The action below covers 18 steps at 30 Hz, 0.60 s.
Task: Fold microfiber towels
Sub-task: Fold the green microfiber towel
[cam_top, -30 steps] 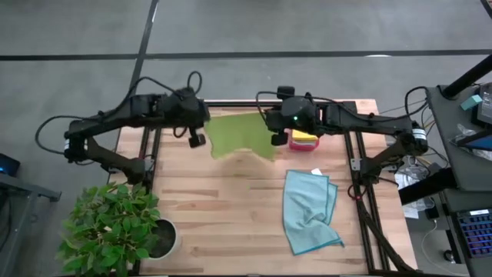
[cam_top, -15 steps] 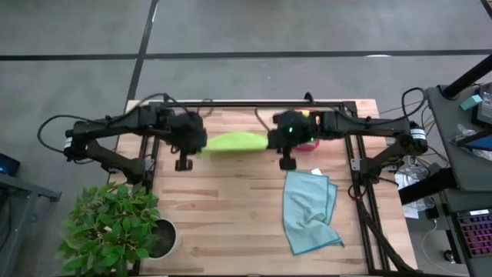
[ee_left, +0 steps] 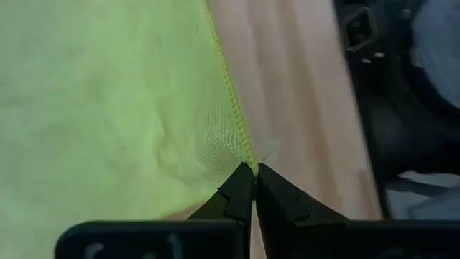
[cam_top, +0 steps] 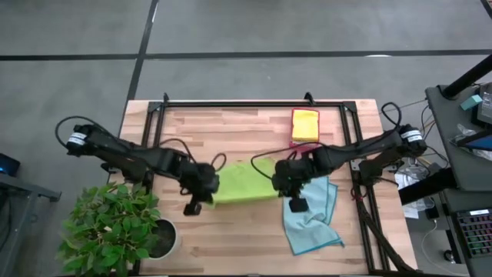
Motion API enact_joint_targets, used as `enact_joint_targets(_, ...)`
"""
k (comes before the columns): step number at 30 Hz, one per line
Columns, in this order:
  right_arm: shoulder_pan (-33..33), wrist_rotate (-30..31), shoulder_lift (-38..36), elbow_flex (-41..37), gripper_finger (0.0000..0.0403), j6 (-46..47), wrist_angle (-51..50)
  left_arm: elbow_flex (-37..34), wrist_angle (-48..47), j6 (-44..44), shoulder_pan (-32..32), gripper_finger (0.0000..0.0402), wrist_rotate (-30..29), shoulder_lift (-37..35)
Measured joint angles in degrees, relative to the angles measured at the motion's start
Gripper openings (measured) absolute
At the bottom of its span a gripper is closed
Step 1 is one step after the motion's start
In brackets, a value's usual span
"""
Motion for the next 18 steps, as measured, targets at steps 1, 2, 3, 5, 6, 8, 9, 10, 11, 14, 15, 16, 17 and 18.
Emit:
enact_joint_targets(1,0.56,-1.26,0.01,-0.54,0.0009,1.52,0.94,-0.48,1.59,-0.87,-0.66,0.0,1.16,0.68)
enact_joint_targets(2,1.09,-2.05,0.0,-1.13,0.0009,2.9,1.64,-0.76,2.88,-0.96,-1.04,0.0,2.16,1.25)
enact_joint_targets(3,1.59,-2.31,0.01,-1.65,0.0009,4.02,2.41,-0.95,3.58,-0.95,-1.47,0.0,2.75,1.86)
enact_joint_targets(5,2.26,-2.52,0.01,-2.82,0.0009,5.46,4.86,-1.18,3.94,-0.94,-1.83,0.0,3.34,3.24)
enact_joint_targets(6,2.34,-2.56,0.01,-3.32,0.0009,6.06,5.26,-1.22,4.36,-0.91,-1.84,0.0,3.36,3.97)
enact_joint_targets(8,2.36,-2.34,0.0,-4.56,0.0009,6.73,7.31,-1.32,4.33,-0.94,-1.84,0.0,3.39,5.59)
enact_joint_targets(9,2.34,-1.48,0.01,-5.14,0.0009,6.99,8.28,-1.37,4.22,-0.94,-1.84,0.0,3.42,6.48)
enact_joint_targets(10,2.34,-0.23,0.01,-5.95,0.0009,7.15,9.12,-1.44,4.32,-0.91,-1.84,0.0,3.44,7.29)
enact_joint_targets(11,2.28,0.88,-0.01,-6.71,0.0009,7.18,9.93,-1.54,3.96,-0.91,-1.84,0.0,3.42,8.05)
enact_joint_targets(14,1.52,4.29,0.01,-8.37,0.0009,6.48,11.02,-1.61,2.94,-0.58,-1.8,0.0,2.84,9.95)
enact_joint_targets(15,1.15,5.72,0.01,-8.77,0.0009,6.36,11.03,-1.61,2.36,-0.48,-1.8,0.0,1.88,10.37)
enact_joint_targets(16,0.73,7.42,0.01,-9.19,0.0009,6.25,11.27,-1.61,1.82,-0.44,-1.64,0.0,0.77,10.6)
enact_joint_targets(17,0.23,8.95,0.01,-9.54,0.0009,5.96,11.29,-1.61,1.32,-0.18,-1.5,0.0,-0.78,10.72)
enact_joint_targets(18,-0.28,10.34,0.01,-9.89,0.0009,5.41,11.23,-1.62,0.97,0.48,-1.2,0.0,-2.47,10.76)
